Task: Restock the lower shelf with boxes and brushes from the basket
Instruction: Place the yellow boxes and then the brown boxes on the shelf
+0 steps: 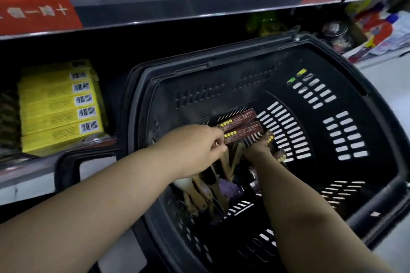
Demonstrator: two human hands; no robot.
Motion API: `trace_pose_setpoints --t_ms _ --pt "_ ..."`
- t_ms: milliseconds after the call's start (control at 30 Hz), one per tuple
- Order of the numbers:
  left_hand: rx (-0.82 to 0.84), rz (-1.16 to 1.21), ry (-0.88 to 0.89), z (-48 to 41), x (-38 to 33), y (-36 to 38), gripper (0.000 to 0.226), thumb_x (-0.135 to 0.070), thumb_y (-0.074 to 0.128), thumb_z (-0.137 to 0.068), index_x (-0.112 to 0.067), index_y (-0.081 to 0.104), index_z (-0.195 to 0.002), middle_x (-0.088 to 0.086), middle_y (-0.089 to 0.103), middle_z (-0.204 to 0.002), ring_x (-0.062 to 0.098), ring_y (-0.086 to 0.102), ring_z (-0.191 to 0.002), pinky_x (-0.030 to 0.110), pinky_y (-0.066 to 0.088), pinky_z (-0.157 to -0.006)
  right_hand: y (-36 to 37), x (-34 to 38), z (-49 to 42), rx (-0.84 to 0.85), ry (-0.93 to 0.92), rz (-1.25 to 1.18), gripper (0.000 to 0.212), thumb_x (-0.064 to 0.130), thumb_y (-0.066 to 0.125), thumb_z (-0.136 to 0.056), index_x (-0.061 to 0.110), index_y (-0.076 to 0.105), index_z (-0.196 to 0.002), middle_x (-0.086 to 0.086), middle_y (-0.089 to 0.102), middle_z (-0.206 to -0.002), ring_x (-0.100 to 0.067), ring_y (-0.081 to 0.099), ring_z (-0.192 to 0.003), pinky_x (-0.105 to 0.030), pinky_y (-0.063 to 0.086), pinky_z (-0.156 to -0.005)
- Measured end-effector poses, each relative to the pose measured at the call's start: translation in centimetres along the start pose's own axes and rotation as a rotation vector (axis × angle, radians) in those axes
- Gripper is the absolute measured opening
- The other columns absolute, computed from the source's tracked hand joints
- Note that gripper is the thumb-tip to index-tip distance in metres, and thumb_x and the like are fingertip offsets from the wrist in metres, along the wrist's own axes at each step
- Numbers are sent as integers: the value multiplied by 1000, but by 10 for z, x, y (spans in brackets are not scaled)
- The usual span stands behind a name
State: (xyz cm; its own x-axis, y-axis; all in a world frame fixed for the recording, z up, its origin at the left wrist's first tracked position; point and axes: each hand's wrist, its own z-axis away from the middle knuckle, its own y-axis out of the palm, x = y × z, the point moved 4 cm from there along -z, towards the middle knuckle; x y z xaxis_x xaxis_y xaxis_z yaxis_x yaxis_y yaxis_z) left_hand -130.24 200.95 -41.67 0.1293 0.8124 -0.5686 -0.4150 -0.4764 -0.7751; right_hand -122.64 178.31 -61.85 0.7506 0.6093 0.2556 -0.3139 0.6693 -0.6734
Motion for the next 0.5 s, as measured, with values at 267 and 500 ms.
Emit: trace_pose_setpoints --t_ms 267,500 --pt "60 -8 -54 9 0 -1 22 -38 43 -95 -29 58 -106 -11 61 -104 9 56 -95 34 48 -83 -15 4 3 395 71 81 41 17 62 -79 2 56 -117 -21 63 -112 -34 63 -95 -39 57 -71" --pt "-68 429 -234 27 -2 -12 14 -28 54 -92 -26 63 -102 -14 64 -96 7 62 -92 32 50 -88 -101 36 100 453 -83 -34 5 11 59 -87 9 55 -90 -9 54 -78 -20 59 -66 -28 54 -50"
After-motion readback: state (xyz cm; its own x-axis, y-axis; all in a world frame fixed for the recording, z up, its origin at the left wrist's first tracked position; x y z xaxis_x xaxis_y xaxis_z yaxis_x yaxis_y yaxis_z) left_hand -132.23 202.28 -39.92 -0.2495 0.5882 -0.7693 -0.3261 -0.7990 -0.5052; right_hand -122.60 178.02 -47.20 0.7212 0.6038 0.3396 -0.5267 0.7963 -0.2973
